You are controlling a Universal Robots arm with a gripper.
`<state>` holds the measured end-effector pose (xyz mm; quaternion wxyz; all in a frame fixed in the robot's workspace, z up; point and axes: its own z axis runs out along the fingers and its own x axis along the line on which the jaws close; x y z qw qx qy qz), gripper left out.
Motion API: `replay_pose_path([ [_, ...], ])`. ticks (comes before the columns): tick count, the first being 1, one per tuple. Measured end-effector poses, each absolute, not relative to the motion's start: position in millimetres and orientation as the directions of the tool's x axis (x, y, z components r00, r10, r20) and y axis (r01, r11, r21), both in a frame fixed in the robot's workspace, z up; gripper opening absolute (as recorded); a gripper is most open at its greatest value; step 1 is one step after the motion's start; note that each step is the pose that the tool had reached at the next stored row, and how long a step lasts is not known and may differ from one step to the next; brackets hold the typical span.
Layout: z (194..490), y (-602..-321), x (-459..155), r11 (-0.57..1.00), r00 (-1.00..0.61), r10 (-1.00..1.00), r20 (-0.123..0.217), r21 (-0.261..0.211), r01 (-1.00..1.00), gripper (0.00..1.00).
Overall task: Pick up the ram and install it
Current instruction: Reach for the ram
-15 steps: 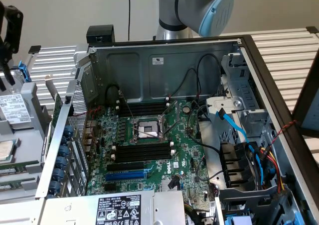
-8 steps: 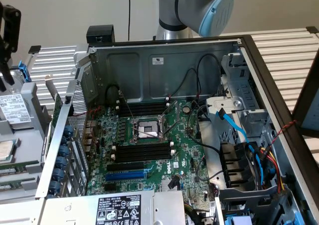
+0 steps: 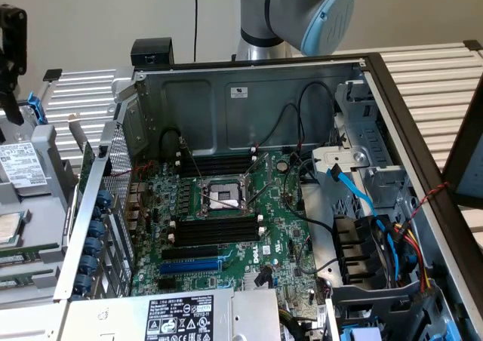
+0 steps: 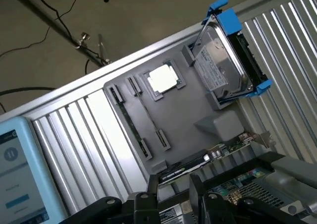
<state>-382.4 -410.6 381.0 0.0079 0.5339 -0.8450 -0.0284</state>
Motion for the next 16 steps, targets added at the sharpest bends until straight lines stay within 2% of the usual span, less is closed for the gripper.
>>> replay_pose_path([
  [1,380.8,-410.7,-382.4,0.412,-0.413,-0.910,-0.017,0.057,-0.909,0.39],
  [16,378.4,-410.6,-382.5,0.170,-0.171,-0.985,-0.017,0.057,-0.984,0.39],
])
